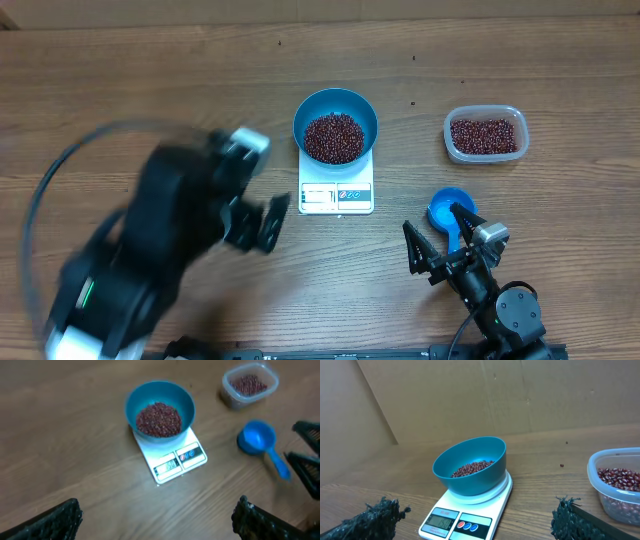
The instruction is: Scoop item into bowl and weigh 150g on scale
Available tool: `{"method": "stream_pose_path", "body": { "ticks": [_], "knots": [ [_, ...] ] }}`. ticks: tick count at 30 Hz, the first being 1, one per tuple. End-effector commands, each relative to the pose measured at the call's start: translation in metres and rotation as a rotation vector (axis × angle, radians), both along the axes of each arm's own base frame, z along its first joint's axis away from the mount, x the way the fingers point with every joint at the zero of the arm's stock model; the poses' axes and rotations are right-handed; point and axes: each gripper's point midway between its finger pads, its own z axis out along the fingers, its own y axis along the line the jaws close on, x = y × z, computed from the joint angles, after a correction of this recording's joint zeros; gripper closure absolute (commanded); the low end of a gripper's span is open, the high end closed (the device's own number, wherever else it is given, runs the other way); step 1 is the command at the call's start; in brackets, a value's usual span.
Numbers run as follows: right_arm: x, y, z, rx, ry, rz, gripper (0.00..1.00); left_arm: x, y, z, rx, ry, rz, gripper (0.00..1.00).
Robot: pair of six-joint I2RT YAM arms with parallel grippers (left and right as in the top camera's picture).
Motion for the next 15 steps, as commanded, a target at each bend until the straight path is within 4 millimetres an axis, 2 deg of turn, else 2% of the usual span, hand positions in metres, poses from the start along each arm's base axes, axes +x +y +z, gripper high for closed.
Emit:
{"method": "stream_pose_path", "body": {
  "ticks": [1,7,8,12,15],
  "knots": [
    [0.000,0.000,-0.002,-0.001,-0.005,-0.001,0.00,-0.021,0.025,-0.030,-0.090,-0.021,0.143,0.00],
    [0.000,0.000,-0.002,-0.001,-0.005,-0.001,0.00,-0.045,0.039,-0.079,-0.244,-0.133,0.215,0.01],
    [0.000,0.000,-0.002,-0.001,-0.005,-0.001,0.00,-0.047,0.040,-0.094,-0.290,-0.152,0.230,0.01],
    [0.000,0.000,-0.002,-0.001,-0.005,-0.001,0.00,-0.038,0.036,-0.121,-0.397,-0.192,0.267,0.00],
    [0.000,0.000,-0.002,-0.001,-0.005,-0.001,0.00,-0.026,0.032,-0.132,-0.470,-0.241,0.279,0.00]
  ]
}}
